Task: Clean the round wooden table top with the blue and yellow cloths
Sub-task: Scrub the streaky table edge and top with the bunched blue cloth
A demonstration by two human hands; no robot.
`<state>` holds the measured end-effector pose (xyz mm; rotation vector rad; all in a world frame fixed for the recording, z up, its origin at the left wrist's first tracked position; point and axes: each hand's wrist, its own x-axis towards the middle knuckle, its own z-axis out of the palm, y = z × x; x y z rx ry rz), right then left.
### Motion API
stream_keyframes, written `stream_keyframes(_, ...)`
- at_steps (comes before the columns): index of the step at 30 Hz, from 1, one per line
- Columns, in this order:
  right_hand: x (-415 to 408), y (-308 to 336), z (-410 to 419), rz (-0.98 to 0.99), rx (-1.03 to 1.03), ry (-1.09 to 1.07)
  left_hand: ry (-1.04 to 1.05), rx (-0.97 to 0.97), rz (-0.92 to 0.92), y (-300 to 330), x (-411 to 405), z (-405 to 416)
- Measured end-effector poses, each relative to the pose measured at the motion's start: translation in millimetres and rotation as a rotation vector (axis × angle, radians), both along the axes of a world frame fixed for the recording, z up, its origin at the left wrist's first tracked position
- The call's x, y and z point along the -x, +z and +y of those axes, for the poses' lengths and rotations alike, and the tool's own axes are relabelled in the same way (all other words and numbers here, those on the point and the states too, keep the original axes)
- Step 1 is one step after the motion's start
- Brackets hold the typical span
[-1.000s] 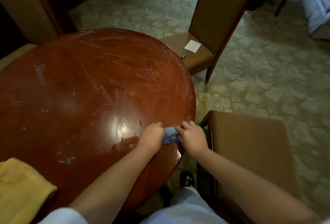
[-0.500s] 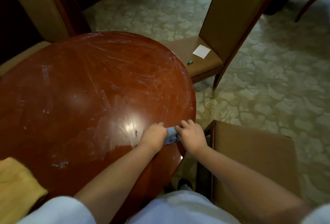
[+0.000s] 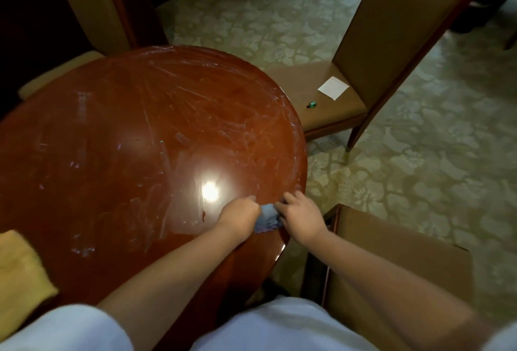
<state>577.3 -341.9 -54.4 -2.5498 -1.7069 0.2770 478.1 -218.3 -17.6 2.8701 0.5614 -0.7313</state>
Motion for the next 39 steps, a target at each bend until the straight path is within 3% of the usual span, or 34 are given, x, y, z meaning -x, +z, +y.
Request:
stream_keyframes(3,9,-7,-18,-0.043,-0.033,0.102,0.012,0.012,0.035,-10,8,-3)
stream_keyframes(7,-16,-5,6,-0.091,-0.033,0.075,0.056,-0.038,-0.008,-5,-5,-1)
stream_keyframes(11,-31,2,29,-0.016,0.061,0.053,0.060,-0.053,0.000,3,-29,14)
stream_keyframes(15,-12,-1,2,0.015,0.052,0.123,-0.006,0.009,-0.007,-6,-19,6)
stream_keyframes(20,-3,-6,-8,-0.060,0.052,0.048,-0.139,0.045,0.002,-9,-2,2)
stream_keyframes(25,-27,-2,24,-0.098,-0.002,-0.060,-0.084,0.018,-0.099,-8,-25,25)
stream_keyframes(30,-62,-1,56,-0.120,0.049,-0.018,0.012,-0.009,-0.133,-12,-54,48)
stream_keyframes(39,-115,-11,87,0.005,0.012,0.266,0.317,0.035,-0.143,-13,-70,55)
